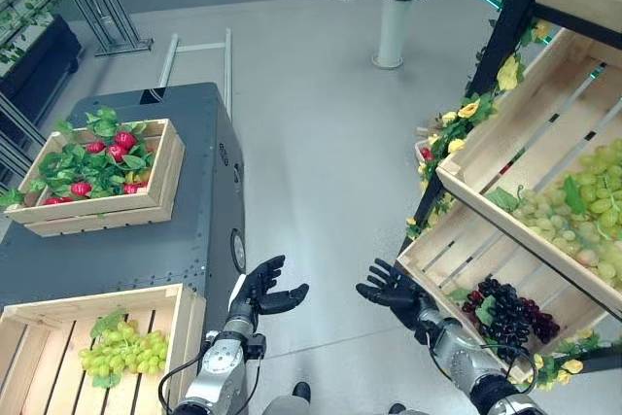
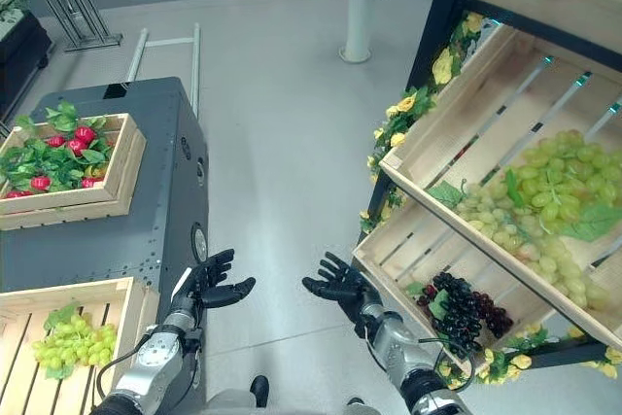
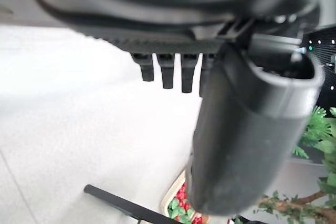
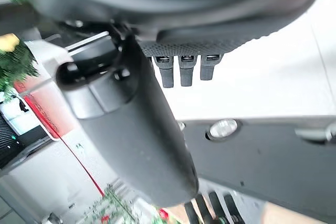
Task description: Pick up the fruits from the basket on one side to the basket on the other side
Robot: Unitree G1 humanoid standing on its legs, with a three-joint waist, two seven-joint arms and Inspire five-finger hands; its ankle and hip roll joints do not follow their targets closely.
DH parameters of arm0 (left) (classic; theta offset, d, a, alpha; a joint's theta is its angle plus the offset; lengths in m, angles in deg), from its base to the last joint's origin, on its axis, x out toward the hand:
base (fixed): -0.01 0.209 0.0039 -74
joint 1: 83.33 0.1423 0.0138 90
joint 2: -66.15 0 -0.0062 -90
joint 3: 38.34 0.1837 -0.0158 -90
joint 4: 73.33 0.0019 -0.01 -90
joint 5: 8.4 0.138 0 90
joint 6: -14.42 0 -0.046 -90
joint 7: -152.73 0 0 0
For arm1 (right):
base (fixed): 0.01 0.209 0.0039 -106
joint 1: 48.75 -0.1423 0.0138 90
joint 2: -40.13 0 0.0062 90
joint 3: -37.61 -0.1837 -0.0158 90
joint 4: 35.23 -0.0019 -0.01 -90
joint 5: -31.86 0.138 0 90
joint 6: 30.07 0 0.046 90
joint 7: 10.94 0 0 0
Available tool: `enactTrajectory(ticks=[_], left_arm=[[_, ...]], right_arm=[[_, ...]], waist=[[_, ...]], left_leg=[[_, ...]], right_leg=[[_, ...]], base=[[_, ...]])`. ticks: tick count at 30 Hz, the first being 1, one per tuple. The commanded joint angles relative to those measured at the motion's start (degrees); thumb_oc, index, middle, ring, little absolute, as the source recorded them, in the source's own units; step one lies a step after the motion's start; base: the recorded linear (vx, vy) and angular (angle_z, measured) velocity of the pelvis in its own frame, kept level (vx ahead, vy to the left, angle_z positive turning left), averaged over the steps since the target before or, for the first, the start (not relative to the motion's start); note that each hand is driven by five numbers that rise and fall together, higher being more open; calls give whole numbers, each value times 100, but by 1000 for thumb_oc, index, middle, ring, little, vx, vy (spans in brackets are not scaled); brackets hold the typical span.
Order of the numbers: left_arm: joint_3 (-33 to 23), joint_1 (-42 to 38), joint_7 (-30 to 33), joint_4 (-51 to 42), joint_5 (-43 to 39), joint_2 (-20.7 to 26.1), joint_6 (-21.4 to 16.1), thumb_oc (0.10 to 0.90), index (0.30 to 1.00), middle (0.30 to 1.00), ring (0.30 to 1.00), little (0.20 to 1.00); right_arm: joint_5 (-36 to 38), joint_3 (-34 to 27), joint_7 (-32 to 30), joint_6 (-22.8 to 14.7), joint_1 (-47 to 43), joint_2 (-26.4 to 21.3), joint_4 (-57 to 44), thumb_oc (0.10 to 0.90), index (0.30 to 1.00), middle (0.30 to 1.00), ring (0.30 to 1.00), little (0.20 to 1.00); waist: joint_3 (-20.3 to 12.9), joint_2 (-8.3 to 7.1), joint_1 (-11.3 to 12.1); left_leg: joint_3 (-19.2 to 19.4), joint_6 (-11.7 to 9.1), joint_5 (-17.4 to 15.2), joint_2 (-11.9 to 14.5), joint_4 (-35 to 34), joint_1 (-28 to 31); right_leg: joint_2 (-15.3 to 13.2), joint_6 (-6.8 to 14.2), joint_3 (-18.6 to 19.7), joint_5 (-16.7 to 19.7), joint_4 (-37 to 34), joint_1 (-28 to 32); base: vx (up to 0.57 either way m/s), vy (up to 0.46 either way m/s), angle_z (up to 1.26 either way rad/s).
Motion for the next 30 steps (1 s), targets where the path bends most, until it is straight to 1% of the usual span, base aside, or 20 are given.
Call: enactTrajectory(ticks=[1, 2, 5, 7, 9, 11, 12, 13, 14, 17, 18, 19, 20, 21, 22, 23, 26, 27, 28, 30], left_arm=[[232, -574, 270, -162, 497, 50, -591, 800, 900, 900, 900, 900], [239, -576, 300, -169, 522, 49, -589, 800, 900, 900, 900, 900], [285, -556, 575, -227, 837, 79, -576, 800, 900, 900, 900, 900], [306, -514, 751, -319, 1008, 143, -485, 800, 900, 900, 900, 900], [292, -465, 762, -450, 1263, 226, -403, 800, 900, 900, 900, 900], [327, -428, 748, -591, 1449, 352, -364, 800, 900, 900, 900, 900], [344, -426, 745, -624, 1460, 385, -362, 800, 900, 900, 900, 900], [367, -419, 715, -660, 1452, 426, -350, 800, 900, 900, 900, 900], [389, -378, 610, -726, 1478, 493, -285, 800, 900, 900, 900, 900], [449, -416, 495, -694, 1480, 513, -192, 800, 900, 900, 900, 900], [494, -481, 353, -589, 1307, 490, -116, 800, 900, 900, 900, 900], [517, -547, 257, -503, 1198, 449, -92, 800, 900, 900, 900, 900], [568, -664, 154, -361, 993, 357, -43, 800, 900, 900, 900, 900], [578, -692, 140, -327, 926, 330, -29, 800, 900, 900, 900, 900], [641, -781, 58, -112, 580, 190, -22, 800, 900, 900, 900, 900], [509, -665, 156, -12, 175, 5, 97, 800, 900, 900, 900, 900], [375, -472, -16, -14, -64, -159, 30, 800, 900, 900, 900, 900], [369, -403, -85, -55, 128, -253, -44, 800, 900, 900, 900, 900], [375, -403, -84, -54, 138, -260, -45, 800, 900, 900, 900, 900], [491, -422, -34, -78, 376, -325, -94, 800, 900, 900, 900, 900]], right_arm=[[196, -3, -138, -478, -323, 94, -636, 800, 900, 900, 900, 900], [160, 6, -173, -484, -326, 100, -644, 800, 900, 900, 900, 900], [22, 142, -688, -568, -325, 169, -880, 800, 900, 900, 900, 900], [-17, 208, -1013, -539, -261, 222, -1114, 800, 900, 900, 900, 900], [-67, 225, -1118, -477, -206, 250, -1265, 800, 900, 900, 900, 900], [-99, 275, -1259, -439, -138, 245, -1458, 800, 900, 900, 900, 900], [-146, 291, -1319, -446, -108, 227, -1511, 800, 900, 900, 900, 900], [-231, 309, -1399, -483, -51, 193, -1580, 800, 900, 900, 900, 900], [-297, 340, -1469, -569, 82, 105, -1688, 800, 900, 900, 900, 900], [-264, 361, -1397, -589, 183, 36, -1762, 800, 900, 900, 900, 900], [-112, 387, -1269, -608, 306, -8, -1789, 800, 900, 900, 900, 900], [-77, 394, -1254, -632, 358, -30, -1771, 800, 900, 900, 900, 900], [-34, 369, -1143, -648, 391, -75, -1681, 800, 900, 900, 900, 900], [-24, 359, -1113, -663, 394, -87, -1651, 800, 900, 900, 900, 900], [131, 244, -1029, -714, 389, -110, -1349, 800, 900, 900, 900, 900], [145, 85, -987, -519, 338, -79, -1139, 800, 900, 900, 900, 900], [396, -57, -860, -406, 372, -38, -1044, 800, 900, 900, 900, 900], [343, -144, -811, -503, 397, -9, -881, 800, 900, 900, 900, 900], [334, -147, -816, -510, 393, -6, -867, 800, 900, 900, 900, 900], [233, -139, -1024, -536, 311, -27, -752, 800, 900, 900, 900, 900]], waist=[[-86, -104, 110], [-88, -103, 112], [-96, -91, 147], [-85, -87, 180], [-70, -69, 236], [1, -26, 262], [38, 13, 254], [88, 64, 233], [192, 132, 152], [195, 140, -17], [205, 106, -237], [181, 103, -359], [153, 81, -519], [154, 77, -556], [106, 38, -681], [30, -43, -573], [-43, -141, -454], [-96, -192, -373], [-100, -195, -367], [-135, -211, -225]], left_leg=[[193, 12, 349, -176, -414, -98], [192, 12, 348, -178, -414, -104], [179, 47, 337, -216, -414, -130], [148, 100, 327, -271, -392, -137], [90, 189, 316, -355, -364, -156], [5, 342, 338, -494, -317, -188], [-51, 387, 352, -531, -306, -192], [-131, 433, 368, -579, -295, -195], [-327, 461, 390, -646, -281, -146], [-671, 472, 398, -711, -277, -153], [-980, 491, 342, -784, -260, -79], [-1144, 512, 308, -830, -250, -80], [-1407, 546, 235, -939, -247, -67], [-1473, 553, 214, -965, -249, -52], [-1752, 567, 144, -1070, -134, -125], [-1755, 493, 181, -983, -93, -165], [-1669, 410, 214, -841, -120, -168], [-1602, 348, 210, -766, -91, -228], [-1600, 343, 209, -763, -84, -236], [-1585, 251, 226, -689, 17, -384]], right_leg=[[-285, -87, 105, 859, -596, 119], [-292, -81, 95, 871, -614, 119], [-369, -42, 44, 859, -566, 89], [-429, -27, 21, 789, -432, 76], [-503, -56, 14, 695, -83, 45], [-658, -65, 106, 829, 868, -230], [-663, -74, 200, 888, 1274, -376], [-620, -94, 362, 919, 1760, -601], [-419, -178, 673, 848, 2265, -856], [-50, -252, 1110, 841, 1914, -1028], [241, -283, 1552, 741, 1384, -1072], [405, -290, 1865, 760, 1052, -1135], [644, -311, 2365, 792, 639, -1182], [690, -319, 2458, 811, 546, -1164], [1049, -376, 2931, 697, 542, -1131], [911, -361, 2675, 698, 337, -914], [842, -404, 2553, 770, -135, -577], [821, -427, 2433, 827, -448, -407], [818, -428, 2425, 834, -474, -392], [796, -482, 2265, 835, -675, -265]], base=[[-4, 71, 3], [-2, 96, 5], [39, 123, 14], [89, 138, 10], [71, 134, 7], [49, 148, 14], [61, 136, 23], [104, 75, 25], [113, 9, 29], [134, -139, 64], [196, -275, 87], [247, -350, 134], [159, -223, 163], [184, -289, 179], [164, -366, 187], [152, -374, 188], [77, -277, 120], [51, -230, 5], [28, -187, 24], [5, -142, 33]])
